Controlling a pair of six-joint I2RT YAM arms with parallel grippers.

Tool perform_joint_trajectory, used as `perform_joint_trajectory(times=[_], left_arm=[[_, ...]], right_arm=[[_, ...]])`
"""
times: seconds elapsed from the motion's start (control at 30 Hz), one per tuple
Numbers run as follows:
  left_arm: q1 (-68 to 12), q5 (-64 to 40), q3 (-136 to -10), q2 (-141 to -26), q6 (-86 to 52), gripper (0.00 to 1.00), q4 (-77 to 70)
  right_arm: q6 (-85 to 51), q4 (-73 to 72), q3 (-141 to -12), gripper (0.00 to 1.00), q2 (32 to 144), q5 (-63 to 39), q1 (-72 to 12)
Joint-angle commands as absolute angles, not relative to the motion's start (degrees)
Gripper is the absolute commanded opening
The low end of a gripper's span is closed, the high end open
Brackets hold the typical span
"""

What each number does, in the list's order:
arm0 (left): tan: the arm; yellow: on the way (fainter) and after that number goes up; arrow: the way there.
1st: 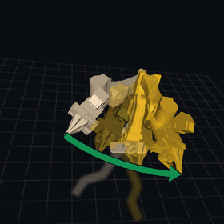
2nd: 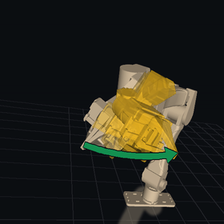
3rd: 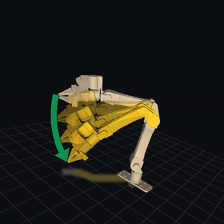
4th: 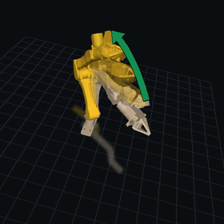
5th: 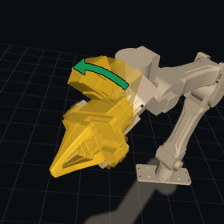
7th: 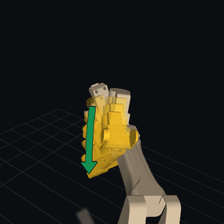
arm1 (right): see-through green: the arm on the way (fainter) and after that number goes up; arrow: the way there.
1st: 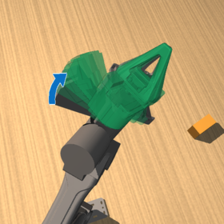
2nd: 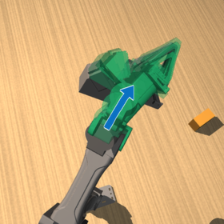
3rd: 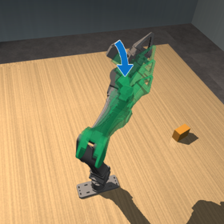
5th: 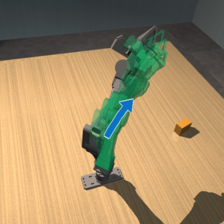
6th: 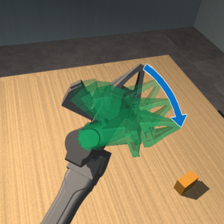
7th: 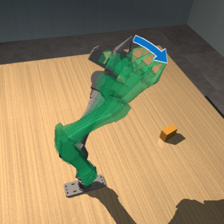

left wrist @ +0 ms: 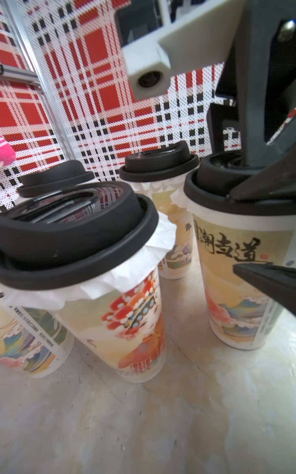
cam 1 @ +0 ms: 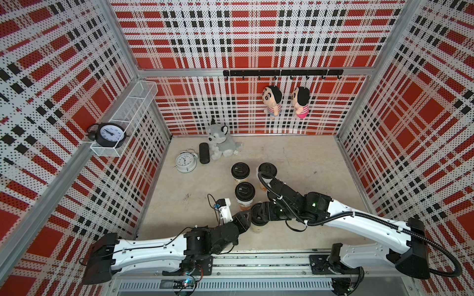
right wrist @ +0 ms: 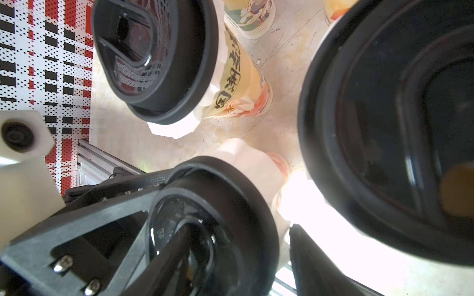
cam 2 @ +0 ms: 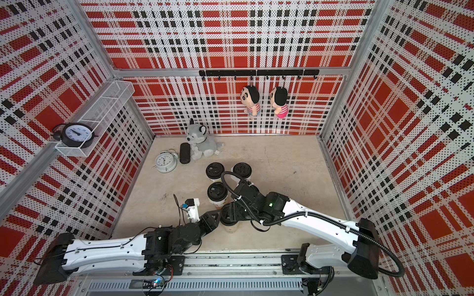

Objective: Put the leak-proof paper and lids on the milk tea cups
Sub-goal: Secure the cup lid on the cup.

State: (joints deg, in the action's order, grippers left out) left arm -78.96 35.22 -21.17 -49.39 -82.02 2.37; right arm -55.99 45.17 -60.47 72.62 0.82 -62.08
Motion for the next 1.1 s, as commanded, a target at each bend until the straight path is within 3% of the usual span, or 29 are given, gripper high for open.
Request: perform_joint_trajectory(times=[0.0,0.53,1.07], left_arm=[[-85.12,6.66,-11.60,-57.46,-84.41,0.41,21.39],[-92.59,7.55,-6.40,-59.23,-97.44,0.40,19.27],[-89.36,19.93,-21.12,-39.72,-95.35,0.44,42.71]], right_arm=[[-54.54,58.10,-54.32,0.64,79.30,-0.88,-63.52],[-53.80,57.48,-54.73,0.64,80.42,-1.14,-63.57],[-53.54,57.13,-54.51,0.64,80.24,-0.79,-63.62]])
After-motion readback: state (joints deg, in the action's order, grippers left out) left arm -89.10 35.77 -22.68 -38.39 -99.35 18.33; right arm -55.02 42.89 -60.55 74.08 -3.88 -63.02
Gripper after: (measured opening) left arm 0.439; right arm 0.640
